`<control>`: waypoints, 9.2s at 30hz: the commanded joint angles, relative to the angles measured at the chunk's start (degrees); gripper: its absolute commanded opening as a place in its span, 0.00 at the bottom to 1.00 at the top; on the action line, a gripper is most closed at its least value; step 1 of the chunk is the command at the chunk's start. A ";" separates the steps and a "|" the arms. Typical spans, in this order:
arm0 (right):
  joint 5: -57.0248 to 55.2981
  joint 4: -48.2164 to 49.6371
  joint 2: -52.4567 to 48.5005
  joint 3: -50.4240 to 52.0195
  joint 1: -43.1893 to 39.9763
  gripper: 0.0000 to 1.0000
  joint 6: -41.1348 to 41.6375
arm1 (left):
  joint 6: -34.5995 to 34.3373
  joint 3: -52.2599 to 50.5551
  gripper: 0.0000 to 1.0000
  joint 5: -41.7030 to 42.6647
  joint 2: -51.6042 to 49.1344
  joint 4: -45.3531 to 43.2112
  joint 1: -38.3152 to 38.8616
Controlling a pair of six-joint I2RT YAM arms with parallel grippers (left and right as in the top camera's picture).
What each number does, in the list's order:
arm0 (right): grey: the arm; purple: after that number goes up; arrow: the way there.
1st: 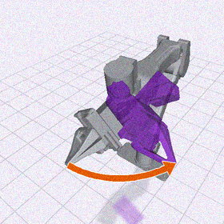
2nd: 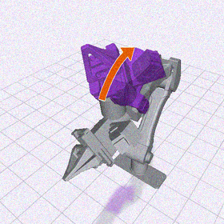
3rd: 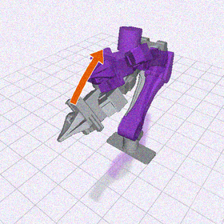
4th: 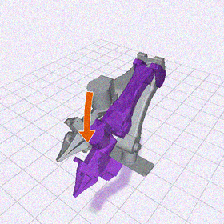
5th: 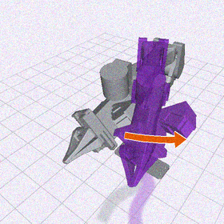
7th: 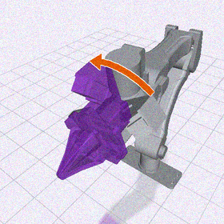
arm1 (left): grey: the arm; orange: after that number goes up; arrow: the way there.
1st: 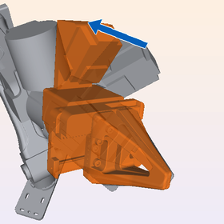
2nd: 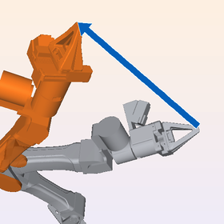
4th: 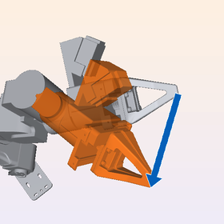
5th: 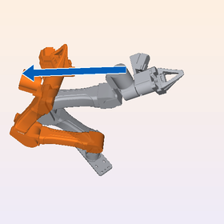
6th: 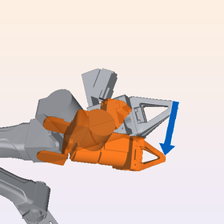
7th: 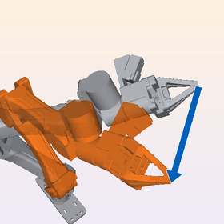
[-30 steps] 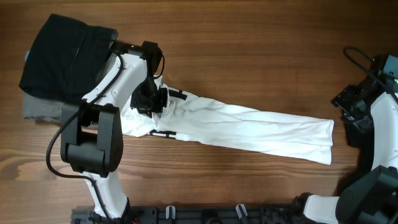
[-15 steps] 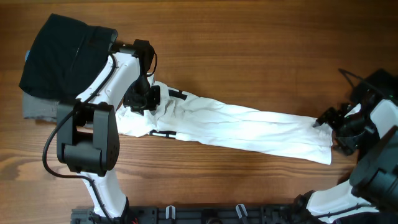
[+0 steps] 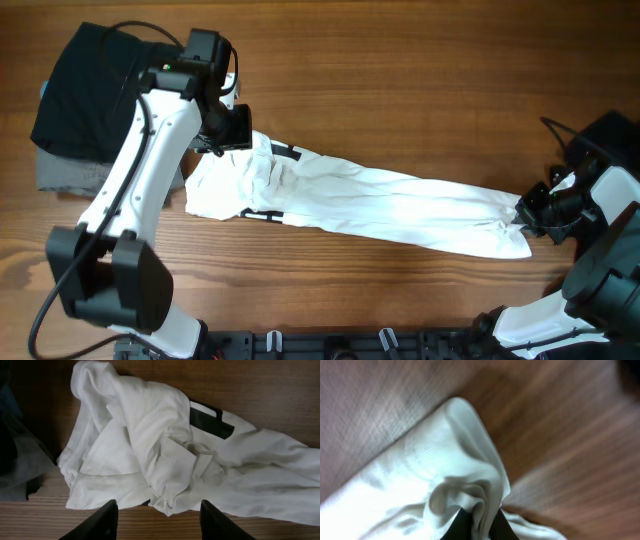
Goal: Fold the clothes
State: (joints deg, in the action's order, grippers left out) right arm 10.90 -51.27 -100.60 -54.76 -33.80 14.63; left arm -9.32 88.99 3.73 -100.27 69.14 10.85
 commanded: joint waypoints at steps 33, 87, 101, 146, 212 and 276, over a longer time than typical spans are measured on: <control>-0.35 0.61 6.80 -19.80 59.34 0.09 18.97 | -0.13 0.94 0.72 0.70 4.24 -1.68 -0.17; 0.07 -3.82 8.68 -19.80 53.81 0.78 10.80 | 16.52 -24.22 0.21 29.62 -16.65 -24.70 2.89; -1.01 -4.31 8.68 -19.80 53.81 0.77 10.82 | 2.71 2.25 0.04 7.08 -10.99 11.98 -1.92; 18.29 14.69 5.31 -19.80 64.87 0.22 -1.31 | -6.14 20.85 0.04 2.08 -12.28 13.44 2.10; 11.21 0.92 -9.11 -19.61 60.78 0.14 7.82 | -49.09 -56.00 0.96 30.51 10.60 -56.35 10.71; 7.96 -8.48 16.94 -26.36 51.95 0.33 12.98 | 1.97 9.62 1.00 36.44 -0.28 -17.25 -52.52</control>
State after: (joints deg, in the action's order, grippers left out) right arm 20.21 -61.67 -86.54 -80.40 18.22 27.20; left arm -14.85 91.70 36.84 -105.80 47.51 -43.46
